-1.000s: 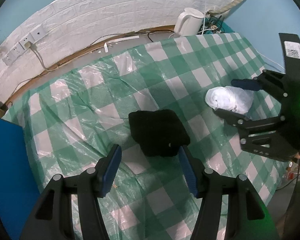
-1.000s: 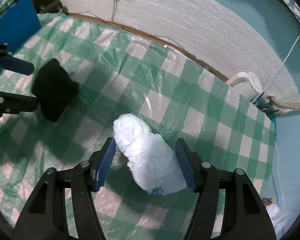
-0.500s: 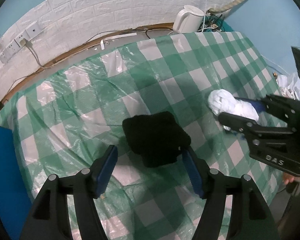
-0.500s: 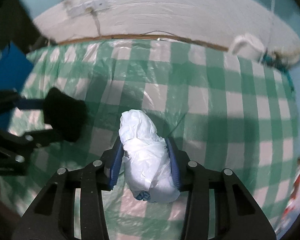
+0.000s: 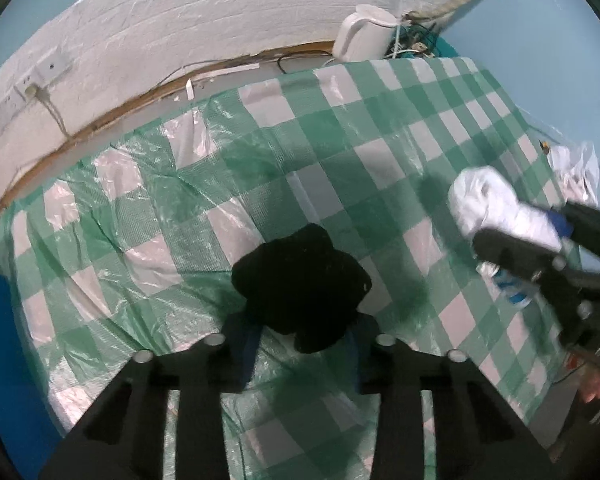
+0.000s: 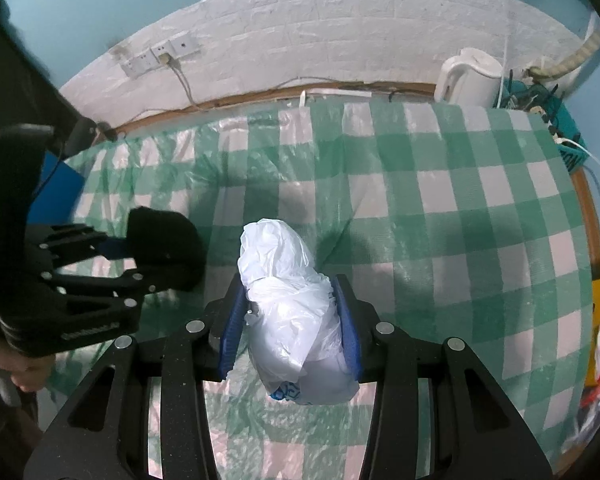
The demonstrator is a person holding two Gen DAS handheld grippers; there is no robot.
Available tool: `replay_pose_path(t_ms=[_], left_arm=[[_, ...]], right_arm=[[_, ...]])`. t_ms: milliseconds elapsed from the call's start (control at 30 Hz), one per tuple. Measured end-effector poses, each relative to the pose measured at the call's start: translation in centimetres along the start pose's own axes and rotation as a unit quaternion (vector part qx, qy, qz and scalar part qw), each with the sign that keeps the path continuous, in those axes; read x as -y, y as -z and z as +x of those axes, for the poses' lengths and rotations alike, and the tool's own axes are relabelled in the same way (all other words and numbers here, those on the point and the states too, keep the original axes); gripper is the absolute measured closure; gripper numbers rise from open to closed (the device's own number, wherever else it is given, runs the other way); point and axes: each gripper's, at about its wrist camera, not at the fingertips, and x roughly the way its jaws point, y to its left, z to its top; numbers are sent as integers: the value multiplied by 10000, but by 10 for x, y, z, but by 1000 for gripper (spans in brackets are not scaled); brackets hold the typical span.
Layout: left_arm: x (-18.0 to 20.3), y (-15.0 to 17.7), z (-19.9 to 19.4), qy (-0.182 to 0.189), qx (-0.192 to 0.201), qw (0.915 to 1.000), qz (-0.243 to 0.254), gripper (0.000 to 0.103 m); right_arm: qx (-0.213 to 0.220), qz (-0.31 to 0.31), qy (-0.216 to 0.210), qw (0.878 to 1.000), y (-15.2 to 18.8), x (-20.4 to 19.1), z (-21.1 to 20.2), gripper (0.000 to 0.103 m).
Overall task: Organize soft objects
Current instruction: 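Grasp the black sock with the left tool while the right tool grasps the white cloth bundle, then carry the black sock and white cloth bundle over the cardboard box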
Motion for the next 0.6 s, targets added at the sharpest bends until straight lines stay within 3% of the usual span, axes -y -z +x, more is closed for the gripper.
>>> replay_pose_path(t_ms=[600], left_arm=[[1,31,-71,40,572,9975,411,73]], right_arm=[[399,-142,-187,9989,-2,-36,-64,61]])
